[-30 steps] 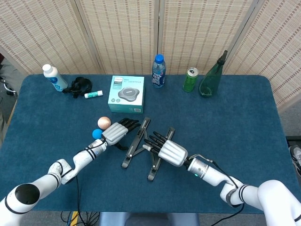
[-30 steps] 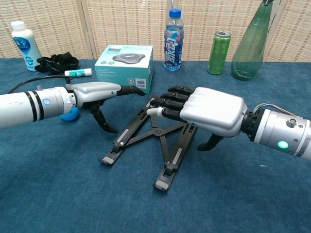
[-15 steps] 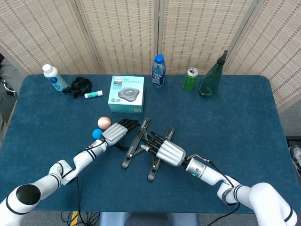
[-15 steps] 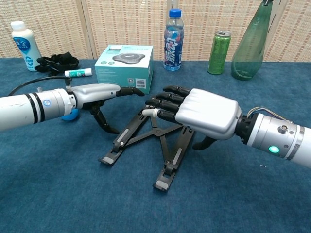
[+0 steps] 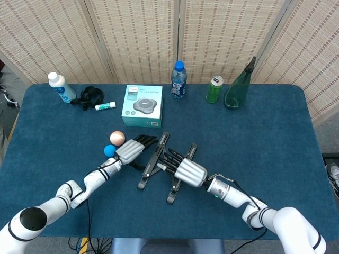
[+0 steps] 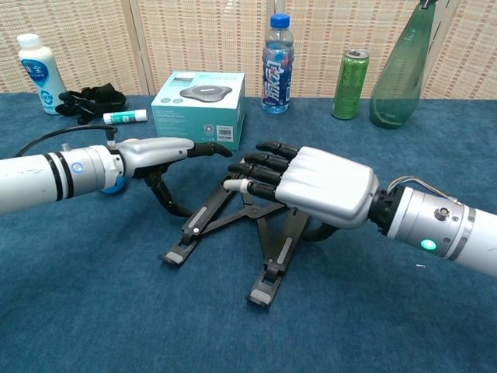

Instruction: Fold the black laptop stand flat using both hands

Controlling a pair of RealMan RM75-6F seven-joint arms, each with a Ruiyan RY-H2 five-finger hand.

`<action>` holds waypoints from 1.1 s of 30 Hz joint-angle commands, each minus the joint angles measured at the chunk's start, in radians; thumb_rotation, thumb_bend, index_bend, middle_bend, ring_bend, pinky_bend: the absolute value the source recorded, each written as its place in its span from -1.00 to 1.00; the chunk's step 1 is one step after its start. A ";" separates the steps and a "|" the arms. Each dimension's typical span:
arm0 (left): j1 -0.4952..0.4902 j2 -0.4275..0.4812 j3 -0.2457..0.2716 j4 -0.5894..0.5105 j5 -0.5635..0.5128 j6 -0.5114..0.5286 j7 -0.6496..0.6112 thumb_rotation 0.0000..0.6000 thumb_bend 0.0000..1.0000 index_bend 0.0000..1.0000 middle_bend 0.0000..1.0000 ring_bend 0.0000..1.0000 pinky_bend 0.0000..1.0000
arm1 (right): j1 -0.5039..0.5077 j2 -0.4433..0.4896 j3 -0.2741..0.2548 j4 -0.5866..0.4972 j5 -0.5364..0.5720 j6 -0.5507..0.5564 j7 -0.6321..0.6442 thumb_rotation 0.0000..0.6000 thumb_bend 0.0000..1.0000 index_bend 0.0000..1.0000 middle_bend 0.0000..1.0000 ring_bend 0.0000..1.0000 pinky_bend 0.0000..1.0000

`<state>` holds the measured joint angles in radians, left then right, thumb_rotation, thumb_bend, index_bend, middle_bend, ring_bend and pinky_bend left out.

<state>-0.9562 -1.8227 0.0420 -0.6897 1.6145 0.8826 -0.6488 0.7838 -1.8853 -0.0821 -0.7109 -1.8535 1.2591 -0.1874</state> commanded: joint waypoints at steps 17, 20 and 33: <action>-0.007 0.003 0.001 -0.017 0.001 -0.003 -0.015 1.00 -0.71 -1.00 -1.00 -1.00 -0.96 | 0.025 -0.069 0.019 0.101 0.014 0.037 0.010 1.00 -1.00 -1.00 -1.00 -1.00 -1.00; -0.009 0.005 0.001 -0.022 0.001 -0.004 -0.016 1.00 -0.71 -1.00 -1.00 -1.00 -0.96 | 0.031 -0.080 0.024 0.113 0.017 0.044 0.011 1.00 -1.00 -1.00 -1.00 -1.00 -1.00; -0.016 0.020 0.003 -0.044 0.004 -0.007 -0.007 1.00 -0.71 -1.00 -1.00 -1.00 -0.96 | 0.048 -0.112 0.031 0.157 0.025 0.072 0.006 1.00 -1.00 -1.00 -1.00 -1.00 -1.00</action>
<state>-0.9722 -1.8025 0.0445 -0.7339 1.6181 0.8753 -0.6555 0.8312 -1.9959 -0.0503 -0.5553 -1.8291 1.3305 -0.1813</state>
